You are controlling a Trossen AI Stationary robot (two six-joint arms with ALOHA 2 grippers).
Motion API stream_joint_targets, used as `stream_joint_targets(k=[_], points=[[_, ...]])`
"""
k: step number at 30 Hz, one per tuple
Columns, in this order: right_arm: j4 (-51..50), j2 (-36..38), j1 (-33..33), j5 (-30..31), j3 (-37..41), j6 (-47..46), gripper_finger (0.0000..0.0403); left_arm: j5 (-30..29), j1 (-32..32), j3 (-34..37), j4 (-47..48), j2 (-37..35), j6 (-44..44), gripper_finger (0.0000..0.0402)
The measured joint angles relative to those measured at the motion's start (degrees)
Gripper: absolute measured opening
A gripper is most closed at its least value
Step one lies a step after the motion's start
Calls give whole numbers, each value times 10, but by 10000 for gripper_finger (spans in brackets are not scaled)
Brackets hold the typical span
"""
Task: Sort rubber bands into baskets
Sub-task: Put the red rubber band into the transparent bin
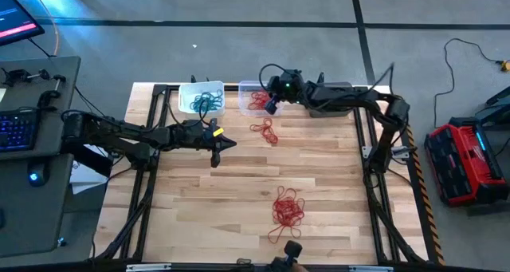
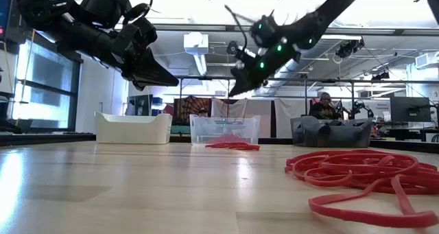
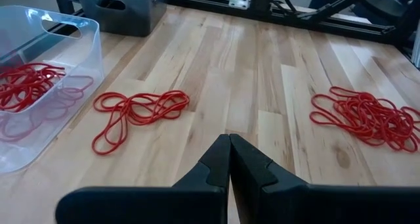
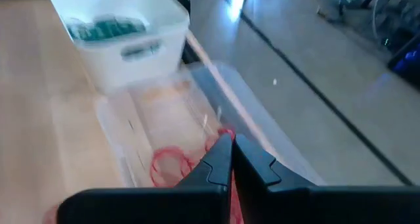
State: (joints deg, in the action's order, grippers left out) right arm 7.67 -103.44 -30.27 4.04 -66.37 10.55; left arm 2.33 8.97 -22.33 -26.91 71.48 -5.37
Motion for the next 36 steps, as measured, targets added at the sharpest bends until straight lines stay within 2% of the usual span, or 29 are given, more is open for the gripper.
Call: stream_joint_targets(k=[4, 10, 14, 17, 23, 26, 29, 34, 36], points=[[4, -37, -18, -15, 0, -8, 0, 0, -1, 0, 1, 0, 0, 0], [8, -72, -38, -76, 0, -43, 0, 0, -1, 0, 0, 0, -5, 0], [8, -76, -40, -80, 1, -59, 7, -5, -1, 0, 0, 0, -5, 0], [7, -76, -38, -83, 0, -58, 32, -5, -1, 0, 0, 0, -5, 0], [-33, -76, -29, -84, -29, -74, 115, -7, -1, 0, -3, 0, -5, 0], [-47, -66, -21, -77, -35, -70, 133, -12, -1, -2, -5, 0, -5, 0], [-38, -45, -10, -60, -19, -50, 114, -13, -1, -2, -9, 0, -5, 0], [21, 3, 8, -60, 47, -41, 15, -13, -1, -2, -19, 5, -2, 0], [53, 28, 15, -61, 86, -44, 13, -13, -1, -2, -35, 14, 1, 0]])
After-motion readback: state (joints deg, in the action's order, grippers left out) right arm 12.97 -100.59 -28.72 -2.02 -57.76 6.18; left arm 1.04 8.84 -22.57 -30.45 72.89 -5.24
